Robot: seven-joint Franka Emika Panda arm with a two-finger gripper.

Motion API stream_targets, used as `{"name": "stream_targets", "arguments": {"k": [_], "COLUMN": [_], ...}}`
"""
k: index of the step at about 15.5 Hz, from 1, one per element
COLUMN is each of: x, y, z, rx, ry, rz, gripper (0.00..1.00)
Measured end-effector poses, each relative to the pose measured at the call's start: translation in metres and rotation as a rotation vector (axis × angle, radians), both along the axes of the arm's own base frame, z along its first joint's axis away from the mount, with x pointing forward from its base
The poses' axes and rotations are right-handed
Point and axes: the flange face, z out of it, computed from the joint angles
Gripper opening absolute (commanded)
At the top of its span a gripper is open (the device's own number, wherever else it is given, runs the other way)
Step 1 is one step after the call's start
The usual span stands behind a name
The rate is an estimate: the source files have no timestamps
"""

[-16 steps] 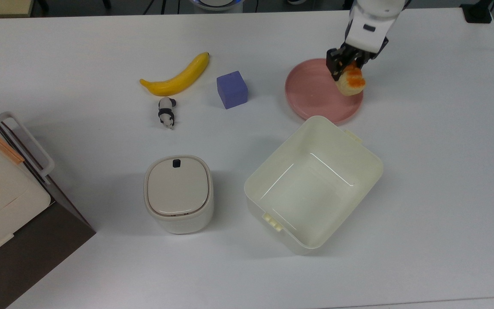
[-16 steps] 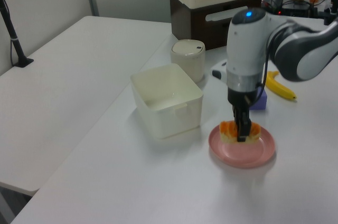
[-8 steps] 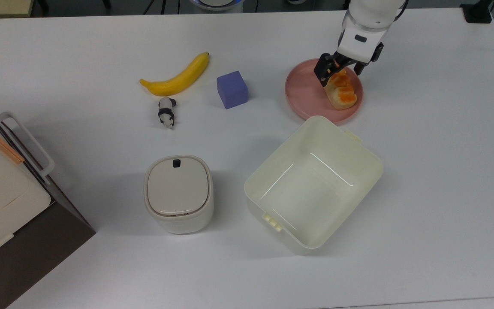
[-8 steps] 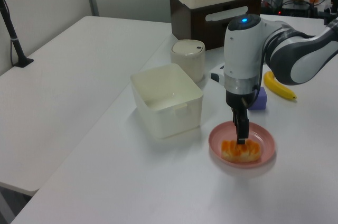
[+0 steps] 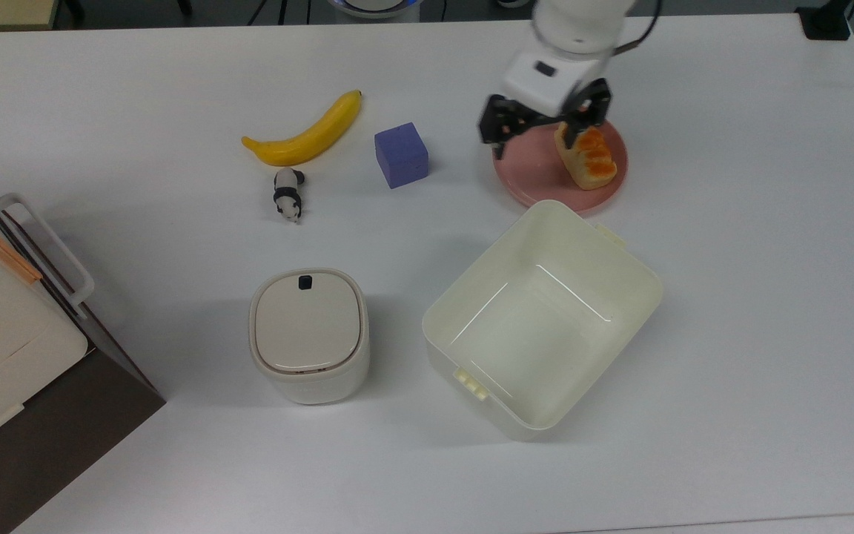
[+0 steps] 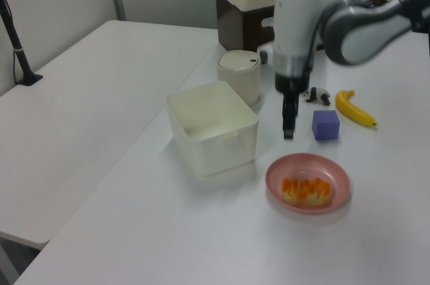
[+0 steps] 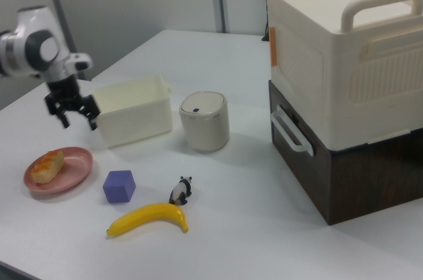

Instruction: Put the bread on a plate

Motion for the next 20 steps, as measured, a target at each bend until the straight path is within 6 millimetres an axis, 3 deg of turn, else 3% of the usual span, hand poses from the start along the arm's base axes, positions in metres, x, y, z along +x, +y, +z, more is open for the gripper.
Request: {"name": "stream_targets", "arguments": {"k": [4, 9, 14, 20], "x": [0.019, 0.016, 0.015, 0.006], "y": [-0.092, -0.165, -0.198, -0.204], "z": [0.068, 0.116, 0.123, 0.137], "rx": [-0.01, -0.008, -0.008, -0.012], "ry": [0.016, 0.01, 0.01, 0.032], "rz": [-0.159, -0.281, -0.258, -0.261], "gripper": [1.0, 1.0, 1.0, 1.0]}}
